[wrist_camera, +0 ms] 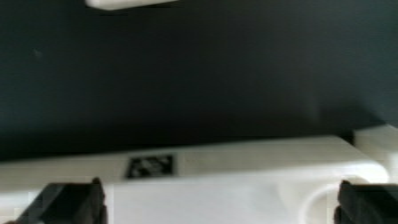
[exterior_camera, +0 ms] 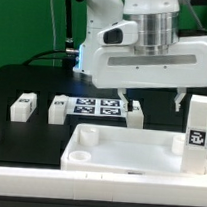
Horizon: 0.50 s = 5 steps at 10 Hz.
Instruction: Assemble desk
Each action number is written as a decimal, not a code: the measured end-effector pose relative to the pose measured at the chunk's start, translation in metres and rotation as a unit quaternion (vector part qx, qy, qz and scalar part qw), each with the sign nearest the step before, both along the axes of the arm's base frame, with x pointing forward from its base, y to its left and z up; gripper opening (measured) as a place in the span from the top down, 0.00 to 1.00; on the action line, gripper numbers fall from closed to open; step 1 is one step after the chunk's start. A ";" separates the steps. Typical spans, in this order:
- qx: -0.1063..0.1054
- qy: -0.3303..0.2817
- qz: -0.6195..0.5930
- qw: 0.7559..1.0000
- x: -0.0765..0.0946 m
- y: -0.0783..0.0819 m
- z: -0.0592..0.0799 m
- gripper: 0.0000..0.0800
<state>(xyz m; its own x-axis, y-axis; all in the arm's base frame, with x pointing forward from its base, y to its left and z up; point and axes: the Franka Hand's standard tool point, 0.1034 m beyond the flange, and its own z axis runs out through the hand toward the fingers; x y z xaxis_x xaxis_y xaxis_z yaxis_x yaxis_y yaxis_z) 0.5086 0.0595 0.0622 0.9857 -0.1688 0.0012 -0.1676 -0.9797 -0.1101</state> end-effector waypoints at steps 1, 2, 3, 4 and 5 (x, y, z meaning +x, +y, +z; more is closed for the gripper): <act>0.004 0.020 -0.001 1.000 -0.006 -0.001 -0.002 0.19; 0.019 0.100 0.003 0.995 -0.021 -0.004 -0.002 0.19; 0.036 0.168 0.002 0.985 -0.027 -0.013 -0.001 0.19; 0.039 0.206 0.004 0.978 -0.025 -0.018 -0.002 0.19; 0.044 0.216 0.004 0.975 -0.019 -0.020 0.001 0.19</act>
Offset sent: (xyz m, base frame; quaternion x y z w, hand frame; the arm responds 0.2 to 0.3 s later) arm -0.0145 -0.0155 -0.0035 -0.0434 -0.2720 -0.0133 0.9612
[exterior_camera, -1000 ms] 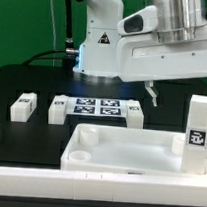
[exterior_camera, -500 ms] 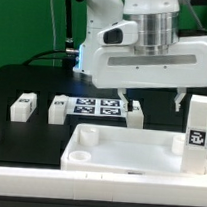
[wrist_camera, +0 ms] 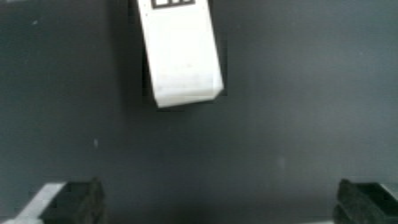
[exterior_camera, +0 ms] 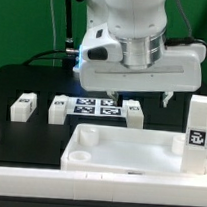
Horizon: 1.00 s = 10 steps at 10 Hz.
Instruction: Assemble desk
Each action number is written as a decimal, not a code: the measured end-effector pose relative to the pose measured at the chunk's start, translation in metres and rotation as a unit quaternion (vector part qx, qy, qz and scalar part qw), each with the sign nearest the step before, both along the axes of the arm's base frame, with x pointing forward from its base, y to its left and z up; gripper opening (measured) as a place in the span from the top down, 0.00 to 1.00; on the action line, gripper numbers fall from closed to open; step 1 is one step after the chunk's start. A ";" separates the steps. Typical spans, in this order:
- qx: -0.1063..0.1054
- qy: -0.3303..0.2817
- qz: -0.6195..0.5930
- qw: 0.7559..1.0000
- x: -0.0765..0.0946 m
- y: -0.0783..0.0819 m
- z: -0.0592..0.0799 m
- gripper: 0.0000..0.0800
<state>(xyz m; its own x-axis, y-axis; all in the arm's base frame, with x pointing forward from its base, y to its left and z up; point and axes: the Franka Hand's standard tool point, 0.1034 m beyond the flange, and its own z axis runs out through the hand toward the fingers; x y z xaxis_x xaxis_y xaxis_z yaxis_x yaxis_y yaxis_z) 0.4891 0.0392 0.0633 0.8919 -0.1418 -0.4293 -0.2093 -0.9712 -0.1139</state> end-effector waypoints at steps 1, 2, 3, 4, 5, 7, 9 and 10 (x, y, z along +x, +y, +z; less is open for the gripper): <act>0.011 0.043 0.002 0.999 -0.008 0.001 0.000 0.19; 0.016 0.065 0.003 0.998 -0.006 0.000 -0.003 0.19; 0.024 0.100 0.005 0.995 -0.011 0.001 -0.004 0.19; 0.025 0.131 0.008 0.991 -0.022 0.001 -0.022 0.19; 0.025 0.152 0.016 0.988 -0.035 0.007 -0.039 0.19; 0.035 0.197 0.018 0.980 -0.043 0.009 -0.043 0.19; 0.033 0.189 0.017 0.981 -0.041 0.008 -0.045 0.19; 0.032 0.191 0.016 0.981 -0.042 0.009 -0.047 0.19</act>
Offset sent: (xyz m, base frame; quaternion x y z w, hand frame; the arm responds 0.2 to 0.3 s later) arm -0.0340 0.0096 -0.0463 0.0033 -0.2030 0.0150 0.9791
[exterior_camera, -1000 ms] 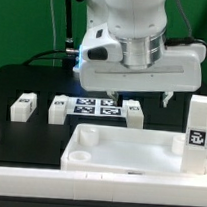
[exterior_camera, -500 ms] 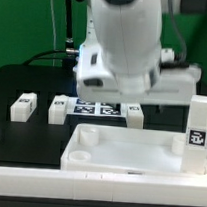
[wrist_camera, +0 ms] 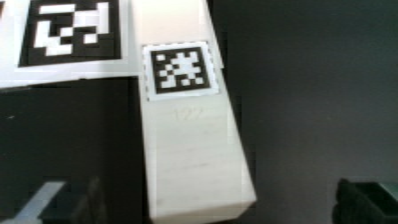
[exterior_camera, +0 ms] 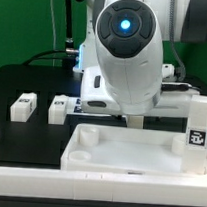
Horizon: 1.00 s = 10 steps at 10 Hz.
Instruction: Assemble desk
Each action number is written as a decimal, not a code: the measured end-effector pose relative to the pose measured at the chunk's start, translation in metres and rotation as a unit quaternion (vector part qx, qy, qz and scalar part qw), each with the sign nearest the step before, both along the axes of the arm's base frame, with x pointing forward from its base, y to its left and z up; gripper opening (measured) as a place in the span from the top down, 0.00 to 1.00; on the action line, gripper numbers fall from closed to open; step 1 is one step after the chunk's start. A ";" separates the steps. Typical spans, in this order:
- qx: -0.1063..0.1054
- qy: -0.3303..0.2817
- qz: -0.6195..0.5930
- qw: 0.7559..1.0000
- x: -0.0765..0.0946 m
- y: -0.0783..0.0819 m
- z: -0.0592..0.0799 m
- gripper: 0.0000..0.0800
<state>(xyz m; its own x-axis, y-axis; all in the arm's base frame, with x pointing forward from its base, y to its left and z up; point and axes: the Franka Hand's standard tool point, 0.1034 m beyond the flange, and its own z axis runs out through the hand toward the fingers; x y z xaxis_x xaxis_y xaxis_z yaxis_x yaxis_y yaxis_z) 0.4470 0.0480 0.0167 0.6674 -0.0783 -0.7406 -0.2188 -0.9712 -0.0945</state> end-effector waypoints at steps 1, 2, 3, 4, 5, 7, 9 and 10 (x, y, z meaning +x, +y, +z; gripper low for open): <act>-0.001 0.008 0.000 1.000 -0.005 0.003 -0.005 0.19; -0.004 0.018 -0.003 1.000 -0.010 0.005 -0.008 0.19; -0.005 0.016 -0.004 1.000 -0.008 0.004 -0.008 0.19; -0.005 0.016 -0.004 1.000 -0.008 0.004 -0.008 0.19; -0.005 0.016 -0.004 1.000 -0.008 0.004 -0.008 0.31; -0.005 0.015 -0.005 1.000 -0.008 0.004 -0.009 0.56; -0.005 0.015 -0.005 1.000 -0.008 0.003 -0.008 0.64; -0.005 0.015 -0.005 1.000 -0.008 0.003 -0.008 0.64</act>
Offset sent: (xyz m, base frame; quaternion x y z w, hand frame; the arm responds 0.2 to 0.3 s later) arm 0.0000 0.0000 0.0000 0.0000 0.0000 0.0000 1.0000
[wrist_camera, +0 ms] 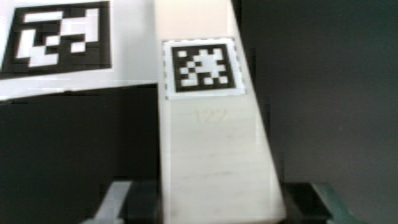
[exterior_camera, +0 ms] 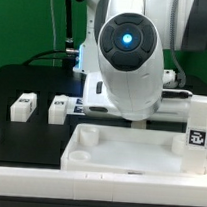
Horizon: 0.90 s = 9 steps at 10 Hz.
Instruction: Assemble desk
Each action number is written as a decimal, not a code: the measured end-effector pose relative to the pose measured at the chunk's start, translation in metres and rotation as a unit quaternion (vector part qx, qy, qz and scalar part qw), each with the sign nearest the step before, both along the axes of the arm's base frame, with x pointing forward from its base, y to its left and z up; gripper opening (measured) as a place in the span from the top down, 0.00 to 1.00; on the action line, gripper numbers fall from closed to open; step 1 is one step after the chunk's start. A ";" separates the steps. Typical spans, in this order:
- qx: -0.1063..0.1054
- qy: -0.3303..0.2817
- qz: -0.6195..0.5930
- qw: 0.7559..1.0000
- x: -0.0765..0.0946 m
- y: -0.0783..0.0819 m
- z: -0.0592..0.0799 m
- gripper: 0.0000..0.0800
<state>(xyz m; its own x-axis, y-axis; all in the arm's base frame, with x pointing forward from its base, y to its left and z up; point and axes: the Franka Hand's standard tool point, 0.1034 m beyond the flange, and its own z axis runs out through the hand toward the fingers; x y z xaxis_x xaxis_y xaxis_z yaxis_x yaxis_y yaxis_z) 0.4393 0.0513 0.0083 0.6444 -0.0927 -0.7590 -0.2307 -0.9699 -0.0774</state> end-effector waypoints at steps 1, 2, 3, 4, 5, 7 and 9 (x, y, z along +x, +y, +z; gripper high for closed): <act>0.000 0.000 0.000 1.000 0.000 0.000 0.000 0.64; 0.000 0.000 0.000 1.000 0.000 0.000 0.000 0.64; 0.000 0.005 0.004 1.000 0.000 0.000 0.005 0.64; 0.015 0.013 0.017 1.000 0.016 -0.003 0.035 0.64; 0.022 0.007 0.006 1.000 0.046 -0.030 0.066 0.64; 0.018 -0.033 -0.003 0.999 0.077 -0.052 0.097 0.64; 0.007 -0.070 0.010 0.997 0.093 -0.061 0.100 0.64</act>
Offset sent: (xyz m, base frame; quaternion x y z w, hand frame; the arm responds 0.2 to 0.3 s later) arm 0.0368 -0.0067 0.1000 -0.0802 -0.0049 -0.0407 0.9959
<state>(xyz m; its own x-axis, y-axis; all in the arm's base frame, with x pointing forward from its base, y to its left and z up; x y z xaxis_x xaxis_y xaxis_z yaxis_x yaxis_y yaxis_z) 0.5327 -0.0092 0.1085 0.7464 -0.0697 -0.6619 -0.1980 -0.9727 -0.1208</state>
